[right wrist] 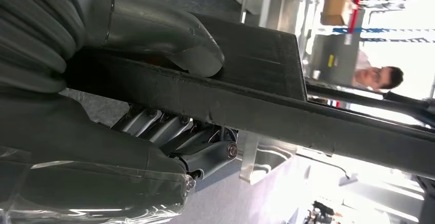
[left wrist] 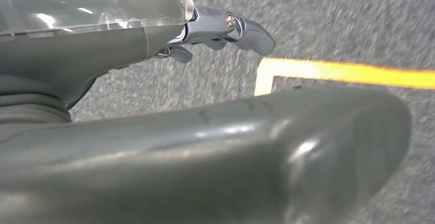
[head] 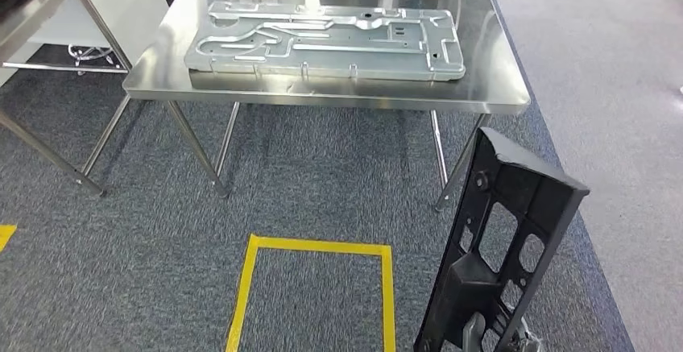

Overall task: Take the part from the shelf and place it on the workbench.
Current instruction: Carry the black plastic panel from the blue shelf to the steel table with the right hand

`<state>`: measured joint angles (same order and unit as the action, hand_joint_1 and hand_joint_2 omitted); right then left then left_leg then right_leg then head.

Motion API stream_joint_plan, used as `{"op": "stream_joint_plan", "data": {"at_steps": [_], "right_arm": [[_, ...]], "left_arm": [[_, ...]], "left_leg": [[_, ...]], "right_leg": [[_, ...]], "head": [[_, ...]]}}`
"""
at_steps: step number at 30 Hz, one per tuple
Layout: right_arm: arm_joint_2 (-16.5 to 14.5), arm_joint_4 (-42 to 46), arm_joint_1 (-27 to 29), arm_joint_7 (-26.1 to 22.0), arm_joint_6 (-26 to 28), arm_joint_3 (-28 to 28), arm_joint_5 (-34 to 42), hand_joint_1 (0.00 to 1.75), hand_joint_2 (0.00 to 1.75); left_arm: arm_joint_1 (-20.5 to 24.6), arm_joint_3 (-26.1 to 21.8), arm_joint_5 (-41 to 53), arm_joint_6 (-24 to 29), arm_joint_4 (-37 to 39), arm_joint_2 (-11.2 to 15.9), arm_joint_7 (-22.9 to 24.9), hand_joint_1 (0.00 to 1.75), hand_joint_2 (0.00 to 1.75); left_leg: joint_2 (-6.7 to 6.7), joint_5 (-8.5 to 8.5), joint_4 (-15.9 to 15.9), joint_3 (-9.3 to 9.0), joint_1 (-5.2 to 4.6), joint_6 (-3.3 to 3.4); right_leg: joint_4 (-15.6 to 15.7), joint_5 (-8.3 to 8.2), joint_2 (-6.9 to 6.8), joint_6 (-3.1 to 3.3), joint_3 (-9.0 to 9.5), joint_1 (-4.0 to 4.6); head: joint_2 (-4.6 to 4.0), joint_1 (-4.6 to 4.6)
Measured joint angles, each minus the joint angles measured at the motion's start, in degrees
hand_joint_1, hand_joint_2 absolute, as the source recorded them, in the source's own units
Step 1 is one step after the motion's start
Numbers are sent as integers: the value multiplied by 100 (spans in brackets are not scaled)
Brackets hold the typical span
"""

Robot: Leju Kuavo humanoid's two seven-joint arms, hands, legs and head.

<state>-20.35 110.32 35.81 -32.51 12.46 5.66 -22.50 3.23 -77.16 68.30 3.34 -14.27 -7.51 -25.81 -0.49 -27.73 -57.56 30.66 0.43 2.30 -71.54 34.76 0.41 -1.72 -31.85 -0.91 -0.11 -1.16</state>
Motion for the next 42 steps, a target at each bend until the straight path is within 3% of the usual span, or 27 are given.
{"op": "stream_joint_plan", "data": {"at_steps": [2, 3, 4, 5, 6, 8, 9, 10, 12, 14, 16, 18, 19, 20, 22, 23, 24, 27, 29, 30, 32, 33, 34, 35, 37, 39, 42], "right_arm": [[0, -34, 1, 66, 3, -17, -49, 175, 175], [0, -49, 2, 112, 22, -28, -104, 175, 175], [0, -64, 2, 158, 53, -39, -171, 175, 175], [0, -79, 4, 203, 83, -49, -224, 175, 175], [0, -97, 4, 240, 103, -57, -256, 175, 175], [1, -134, -2, 282, 109, -68, -257, 175, 175], [1, -146, -3, 290, 106, -72, -247, 175, 175], [0, -152, -8, 295, 104, -77, -238, 175, 175], [-2, -158, -15, 292, 107, -88, -233, 175, 175], [-2, -176, -21, 287, 109, -94, -250, 175, 175], [-2, -202, -20, 281, 110, -94, -275, 175, 175], [-2, -230, -20, 276, 116, -95, -296, 175, 175], [-2, -241, -21, 273, 121, -96, -308, 175, 175], [-2, -250, -22, 270, 129, -96, -321, 175, 175], [-2, -266, -32, 262, 144, -97, -350, 175, 175], [-3, -275, -38, 259, 153, -97, -362, 175, 175], [-5, -284, -44, 258, 162, -96, -374, 175, 175], [-15, -296, -73, 252, 226, -96, -427, 175, 175], [-16, -296, -114, 236, 373, -97, -478, 175, 175], [-15, -294, -128, 230, 487, -99, -510, 175, 175], [-15, -252, -145, 216, 844, -104, -632, 175, 175], [-15, -200, -158, 217, 1071, -108, -726, 175, 175], [-15, -121, -179, 226, 1320, -113, -839, 175, 175], [-15, -24, -208, 243, 1577, -118, -979, 175, 175], [-14, 189, -302, 288, 2076, -142, -1388, 175, 175], [7, 433, -475, 366, 2489, -193, -1932, 175, 175], [49, 803, -883, 435, 2732, -370, -2727, 175, 175]], "left_arm": [[-6, 0, 1, -4, 1, -2, 0, 0, 0], [-12, 0, 2, -7, 2, -7, 0, 0, 0], [-14, -1, 2, -9, 4, -14, 0, 0, 0], [-13, -1, 2, -12, 7, -22, 0, 0, 0], [-11, -2, 2, -15, 8, -30, 1, 0, 0], [-11, -3, 0, -18, 9, -32, 2, 0, 0], [-11, -4, -1, -18, 9, -31, 2, 0, 0], [-8, -4, -1, -18, 9, -30, 2, 0, 0], [13, -4, 0, -17, 9, -28, 4, 0, 0], [33, -4, 1, -17, 9, -27, 9, 0, 0], [27, -4, 2, -17, 9, -28, 15, 0, 0], [8, -4, 2, -17, 10, -29, 22, 0, 0], [1, -5, 2, -17, 11, -29, 25, 0, 0], [-6, -6, 2, -17, 11, -28, 28, 0, 0], [-21, -13, 2, -17, 11, -20, 34, 0, 0], [-28, -17, 2, -17, 12, -14, 37, 0, 0], [-31, -21, 2, -17, 12, -9, 39, 0, 0], [-14, -23, 8, -20, 15, -7, 42, 0, 0], [2, -22, 22, -23, 16, -8, 42, 0, 0], [5, -22, 35, -29, 17, -8, 42, 0, 0], [4, -22, 74, -53, 18, -7, 42, 0, 0], [1, -22, 101, -69, 19, -8, 43, 0, 0], [-2, -21, 130, -86, 20, -8, 43, 0, 0], [-2, -19, 164, -100, 22, -8, 44, 0, 0], [3, -3, 248, -121, 27, -7, 48, 0, 0], [23, 40, 342, -138, 30, 0, 55, 0, 0], [73, 117, 474, -179, 31, 23, 67, 0, 0]], "left_leg": [[-48, -132, 28, -174, 9, -21], [-84, -208, 31, -273, 18, -36], [-121, -292, 31, -379, 28, -52], [-141, -380, 32, -480, 38, -66], [-162, -474, 14, -584, 42, -86], [-191, -632, 47, -721, 33, -159], [-200, -659, 51, -774, 24, -204], [-201, -634, 40, -783, 20, -246], [-133, -467, -372, -628, 22, -289], [-48, -454, -1088, -179, 24, -326], [-18, -852, -1603, 312, 23, -362], [-8, -1241, -1658, 616, 22, -359], [-4, -1233, -1495, 675, 19, -338], [-1, -1029, -1223, 685, 8, -299], [6, -244, -650, 651, -34, -190], [9, 52, -477, 618, -59, -149], [9, 223, -391, 590, -79, -120], [-1, 193, -224, 389, -76, -60], [-6, 165, -75, 194, -48, -10], [-6, 136, -29, 118, -45, 10], [-18, 43, 21, -29, -40, 26], [-29, -20, 29, -111, -36, 19], [-41, -92, 30, -202, -31, 6], [-50, -169, 30, -299, -26, -10], [-55, -327, 19, -465, -30, -52], [-53, -463, 25, -574, -48, -115], [-47, -406, -165, -603, -58, -224]], "right_leg": [[-249, 389, -6, -35, -423, -7], [-173, 478, -7, -49, -537, -14], [31, 405, -9, -59, -587, -23], [328, 126, -11, -59, -598, -34], [626, -291, -19, -51, -612, -38], [975, -894, -28, 26, -617, -13], [1021, -986, -25, 81, -606, -1], [1041, -942, -12, 136, -554, 4], [1132, -888, 0, 226, -405, -15], [1200, -791, -13, 296, -232, -19], [1227, -661, -16, 332, -67, -9], [1232, -512, -3, 341, 117, 3], [1232, -433, 2, 339, 218, 12], [1235, -353, 2, 336, 320, 24], [1239, -201, 6, 314, 491, 44], [1246, -136, 15, 284, 549, 49], [1243, -100, 25, 248, 606, 49], [962, -254, 25, 124, 573, 44], [385, -351, 14, 68, 215, 33], [87, -274, 9, 48, -17, 24], [-277, 139, 1, 6, -451, 10], [-289, 332, -4, -17, -595, 2], [-172, 406, -9, -35, -675, -5], [70, 300, -14, -46, -692, -12], [704, -405, -23, -23, -642, -12], [1046, -961, -26, 68, -601, 9], [1124, -1002, -2, 226, -481, 7]], "head": [[0, 2], [0, 1], [0, 1], [0, -3], [-1, -6], [-2, -18], [-2, -19], [-1, -19], [-1, -5], [-1, 19], [0, 35], [0, 37], [0, 38], [0, 38], [-1, 35], [-1, 38], [-1, 42], [0, 49], [0, 43], [-1, 39], [0, 40], [0, 40], [0, 39], [0, 39], [-1, 35], [-1, 38], [0, 53]]}}
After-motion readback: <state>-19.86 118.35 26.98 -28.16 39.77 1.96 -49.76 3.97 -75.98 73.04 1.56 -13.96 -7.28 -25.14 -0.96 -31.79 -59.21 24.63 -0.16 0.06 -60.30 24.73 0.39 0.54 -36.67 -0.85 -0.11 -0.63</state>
